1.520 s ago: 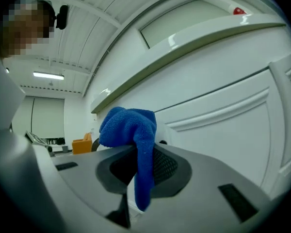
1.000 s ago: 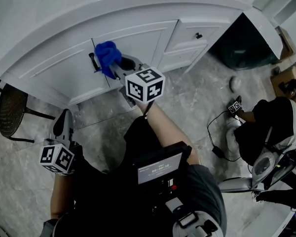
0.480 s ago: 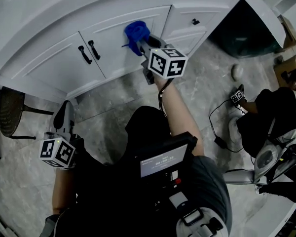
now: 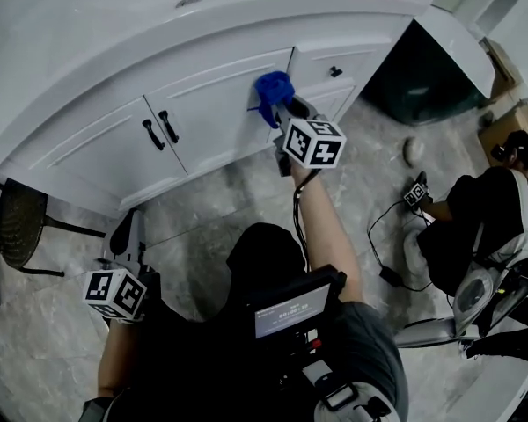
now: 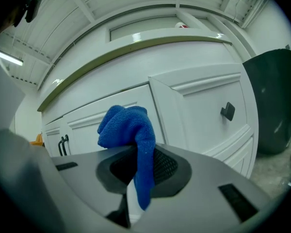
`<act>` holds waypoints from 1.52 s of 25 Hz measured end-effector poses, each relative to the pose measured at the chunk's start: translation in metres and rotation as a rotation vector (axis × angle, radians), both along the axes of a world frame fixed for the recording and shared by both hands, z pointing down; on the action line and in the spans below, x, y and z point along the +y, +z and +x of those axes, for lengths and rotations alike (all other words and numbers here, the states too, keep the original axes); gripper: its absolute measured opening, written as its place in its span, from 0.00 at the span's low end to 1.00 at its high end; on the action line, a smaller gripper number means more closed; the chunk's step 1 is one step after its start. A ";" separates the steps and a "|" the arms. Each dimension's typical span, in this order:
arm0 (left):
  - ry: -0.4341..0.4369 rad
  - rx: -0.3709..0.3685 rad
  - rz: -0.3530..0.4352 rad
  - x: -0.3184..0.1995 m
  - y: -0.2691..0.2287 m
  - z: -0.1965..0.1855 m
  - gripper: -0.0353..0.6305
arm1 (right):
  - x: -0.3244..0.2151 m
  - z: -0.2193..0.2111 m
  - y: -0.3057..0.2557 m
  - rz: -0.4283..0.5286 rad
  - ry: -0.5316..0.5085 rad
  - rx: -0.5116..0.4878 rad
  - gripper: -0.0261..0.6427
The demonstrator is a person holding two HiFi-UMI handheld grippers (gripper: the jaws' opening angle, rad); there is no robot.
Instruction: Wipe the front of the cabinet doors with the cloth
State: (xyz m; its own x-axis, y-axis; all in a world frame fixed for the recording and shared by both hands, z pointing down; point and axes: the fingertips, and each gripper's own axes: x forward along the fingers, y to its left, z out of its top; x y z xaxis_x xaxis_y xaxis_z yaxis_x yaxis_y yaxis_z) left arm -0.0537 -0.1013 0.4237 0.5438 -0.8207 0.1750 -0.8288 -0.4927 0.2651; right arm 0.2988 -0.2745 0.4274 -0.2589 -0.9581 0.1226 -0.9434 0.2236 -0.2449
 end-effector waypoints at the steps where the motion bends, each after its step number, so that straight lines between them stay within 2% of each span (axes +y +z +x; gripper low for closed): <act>1: -0.002 0.001 0.002 0.000 -0.001 -0.002 0.06 | 0.002 0.001 0.001 -0.001 0.010 -0.002 0.11; 6: -0.012 0.017 0.002 0.003 0.000 -0.010 0.06 | 0.011 0.019 0.002 -0.007 0.095 -0.025 0.11; 10: -0.010 0.023 0.007 0.004 0.000 -0.016 0.06 | 0.021 0.010 -0.007 0.011 0.081 -0.037 0.11; 13: -0.009 0.030 0.005 0.003 0.000 -0.022 0.06 | 0.032 -0.025 -0.016 0.051 0.000 -0.058 0.11; 17: -0.018 0.027 -0.001 0.004 0.003 -0.031 0.06 | 0.045 -0.097 -0.020 0.099 -0.184 -0.099 0.11; 21: -0.046 0.018 -0.016 0.009 0.008 -0.045 0.06 | 0.045 -0.170 -0.006 0.074 -0.349 -0.108 0.11; 26: -0.098 -0.004 -0.019 0.015 0.006 -0.069 0.06 | 0.036 -0.220 0.017 0.032 -0.416 -0.108 0.11; 31: -0.121 -0.020 -0.038 0.012 0.017 -0.075 0.06 | 0.029 -0.223 0.030 0.036 -0.426 -0.111 0.11; 34: -0.114 -0.019 -0.053 0.009 0.027 -0.066 0.06 | 0.024 -0.217 0.039 0.031 -0.443 -0.080 0.11; 38: -0.096 -0.019 -0.072 0.008 0.035 -0.050 0.06 | 0.019 -0.200 0.052 0.010 -0.414 -0.061 0.11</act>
